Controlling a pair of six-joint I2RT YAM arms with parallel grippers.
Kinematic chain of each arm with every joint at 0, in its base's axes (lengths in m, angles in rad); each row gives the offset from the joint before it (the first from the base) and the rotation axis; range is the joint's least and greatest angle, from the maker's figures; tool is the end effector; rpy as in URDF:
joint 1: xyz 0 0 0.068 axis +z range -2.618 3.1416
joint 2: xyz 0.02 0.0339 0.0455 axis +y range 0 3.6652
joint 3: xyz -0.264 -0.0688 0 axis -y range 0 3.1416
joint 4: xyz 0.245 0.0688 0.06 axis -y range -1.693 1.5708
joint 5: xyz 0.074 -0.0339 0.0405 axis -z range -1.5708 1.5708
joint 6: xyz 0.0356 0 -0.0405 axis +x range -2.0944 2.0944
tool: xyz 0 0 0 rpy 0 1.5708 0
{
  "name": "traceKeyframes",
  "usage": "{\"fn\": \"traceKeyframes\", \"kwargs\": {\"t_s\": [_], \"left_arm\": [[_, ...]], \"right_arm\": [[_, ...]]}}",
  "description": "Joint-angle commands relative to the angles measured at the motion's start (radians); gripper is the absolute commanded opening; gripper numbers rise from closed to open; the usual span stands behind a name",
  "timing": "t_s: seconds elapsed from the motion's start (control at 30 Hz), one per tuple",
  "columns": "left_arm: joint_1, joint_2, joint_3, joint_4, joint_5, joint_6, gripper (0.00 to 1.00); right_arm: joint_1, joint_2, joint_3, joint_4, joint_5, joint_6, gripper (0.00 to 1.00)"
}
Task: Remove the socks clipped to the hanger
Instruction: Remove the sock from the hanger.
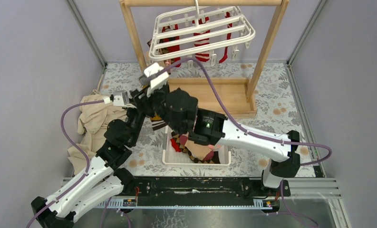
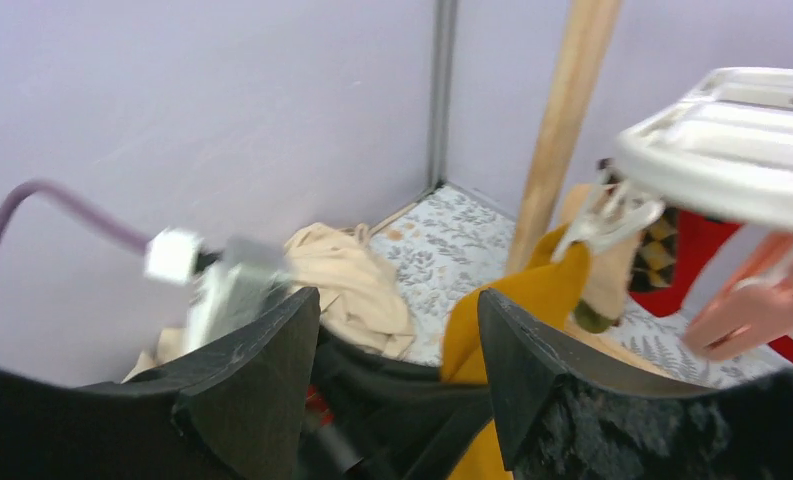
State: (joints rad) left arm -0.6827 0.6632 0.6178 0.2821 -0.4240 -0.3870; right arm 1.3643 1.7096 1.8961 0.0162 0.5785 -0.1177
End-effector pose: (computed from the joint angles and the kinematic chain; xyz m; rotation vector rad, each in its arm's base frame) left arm 0.1356 -0.0914 0.3498 -0.1640 1.3724 -0.6161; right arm 0.0986 0.3756 0.5002 -0.5457 1.3235 0.6378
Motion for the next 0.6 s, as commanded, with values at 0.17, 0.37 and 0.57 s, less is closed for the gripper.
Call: {"fn": "traceKeyframes", "kwargs": {"t_s": [0.17,0.37,0.57], "left_arm": [[0.0,-0.006,0.002,0.03,-0.006,0.004,0.21],[0.0,0.027,0.017,0.04,0.044,-0.01,0.22],[0.0,0.102,0.036,0.069,0.146,-0.027,0.22]], "right_arm": [[-0.157,0.002,0.102,-0.11,0.054,0.109,0.66],[-0.213,-0.029,0.095,-0.128,0.027,0.143,0.67],[-0.257,-0.106,0.009,-0.113,0.013,0.167,0.67]]}}
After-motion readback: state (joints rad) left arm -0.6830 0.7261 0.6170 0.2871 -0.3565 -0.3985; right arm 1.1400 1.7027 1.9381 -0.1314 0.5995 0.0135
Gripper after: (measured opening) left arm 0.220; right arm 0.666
